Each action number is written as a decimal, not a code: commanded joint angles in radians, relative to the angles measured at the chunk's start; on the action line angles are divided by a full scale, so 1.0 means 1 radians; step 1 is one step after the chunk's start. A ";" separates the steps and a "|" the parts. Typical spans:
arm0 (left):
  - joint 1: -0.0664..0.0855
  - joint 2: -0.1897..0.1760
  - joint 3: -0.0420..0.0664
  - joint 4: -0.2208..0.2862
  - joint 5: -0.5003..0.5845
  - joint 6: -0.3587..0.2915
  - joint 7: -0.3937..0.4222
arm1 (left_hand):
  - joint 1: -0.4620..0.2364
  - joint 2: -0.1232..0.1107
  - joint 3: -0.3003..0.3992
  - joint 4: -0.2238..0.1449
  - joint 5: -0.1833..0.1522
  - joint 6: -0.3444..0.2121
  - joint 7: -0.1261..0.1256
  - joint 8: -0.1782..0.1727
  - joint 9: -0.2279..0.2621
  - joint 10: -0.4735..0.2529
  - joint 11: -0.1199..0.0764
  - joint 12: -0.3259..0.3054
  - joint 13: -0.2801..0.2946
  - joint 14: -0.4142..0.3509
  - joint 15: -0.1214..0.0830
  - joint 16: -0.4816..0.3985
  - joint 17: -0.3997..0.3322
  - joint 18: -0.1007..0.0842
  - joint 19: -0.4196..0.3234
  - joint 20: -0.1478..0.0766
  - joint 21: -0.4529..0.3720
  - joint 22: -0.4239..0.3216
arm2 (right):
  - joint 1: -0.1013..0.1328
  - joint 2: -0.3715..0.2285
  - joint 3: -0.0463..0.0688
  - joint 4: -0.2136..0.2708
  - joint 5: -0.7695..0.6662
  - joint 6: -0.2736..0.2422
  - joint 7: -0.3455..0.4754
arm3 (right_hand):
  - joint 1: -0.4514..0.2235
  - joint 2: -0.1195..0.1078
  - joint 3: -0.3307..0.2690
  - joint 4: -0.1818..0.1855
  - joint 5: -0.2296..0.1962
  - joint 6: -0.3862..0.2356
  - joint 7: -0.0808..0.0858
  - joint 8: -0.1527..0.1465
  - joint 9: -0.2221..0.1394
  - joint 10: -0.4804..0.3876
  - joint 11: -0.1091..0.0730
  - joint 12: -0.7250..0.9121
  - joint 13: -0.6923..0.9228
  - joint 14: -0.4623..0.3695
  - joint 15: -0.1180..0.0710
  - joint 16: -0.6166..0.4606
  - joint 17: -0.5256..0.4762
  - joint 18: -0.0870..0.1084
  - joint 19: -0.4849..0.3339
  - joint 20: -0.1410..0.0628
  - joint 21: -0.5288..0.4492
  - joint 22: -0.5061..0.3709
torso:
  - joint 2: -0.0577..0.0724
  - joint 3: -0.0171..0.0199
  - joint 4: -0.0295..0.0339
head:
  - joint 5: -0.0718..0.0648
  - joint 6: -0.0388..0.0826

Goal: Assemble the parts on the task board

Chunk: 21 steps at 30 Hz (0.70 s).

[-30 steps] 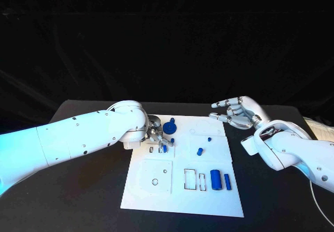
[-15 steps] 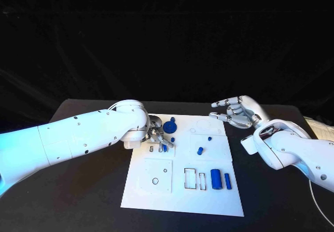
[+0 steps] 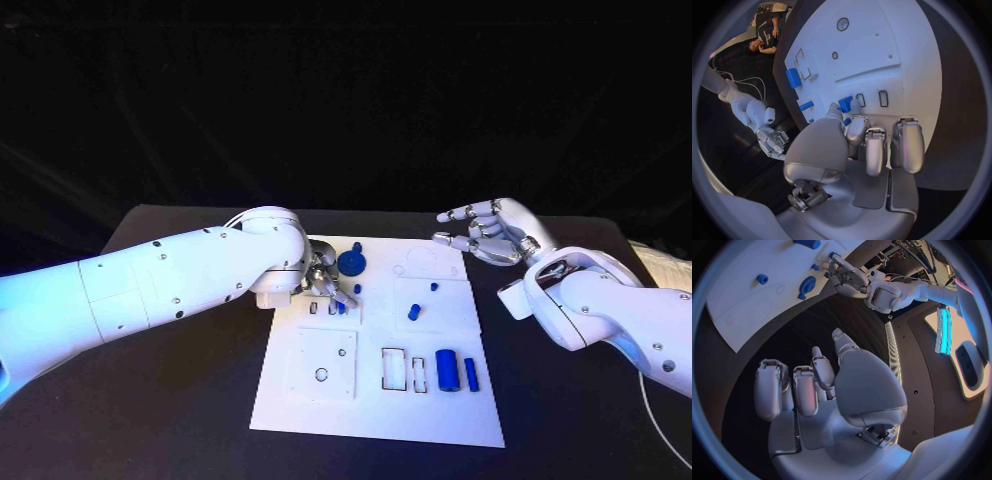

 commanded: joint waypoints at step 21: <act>0.000 -0.009 0.000 0.004 0.081 -0.042 0.011 | 0.081 -0.199 0.729 -0.056 0.091 -0.045 0.006 -0.013 0.077 -0.005 -0.002 -0.038 -0.021 0.105 -0.003 0.003 0.263 -0.009 -0.004 0.000 -0.002 0.019 | -0.003 0.002 0.000 0.004 -0.016 0.033 -0.014 | -0.001 0.013 -0.007 -0.001 0.008 0.008 0.001 0.006 0.002 -0.007 -0.003 -0.007 0.011 0.073 0.000 -0.005 0.129 -0.001 -0.007 -0.003 -0.006 -0.002 | 0.000 0.0002 0.0014 | -0.002 -0.008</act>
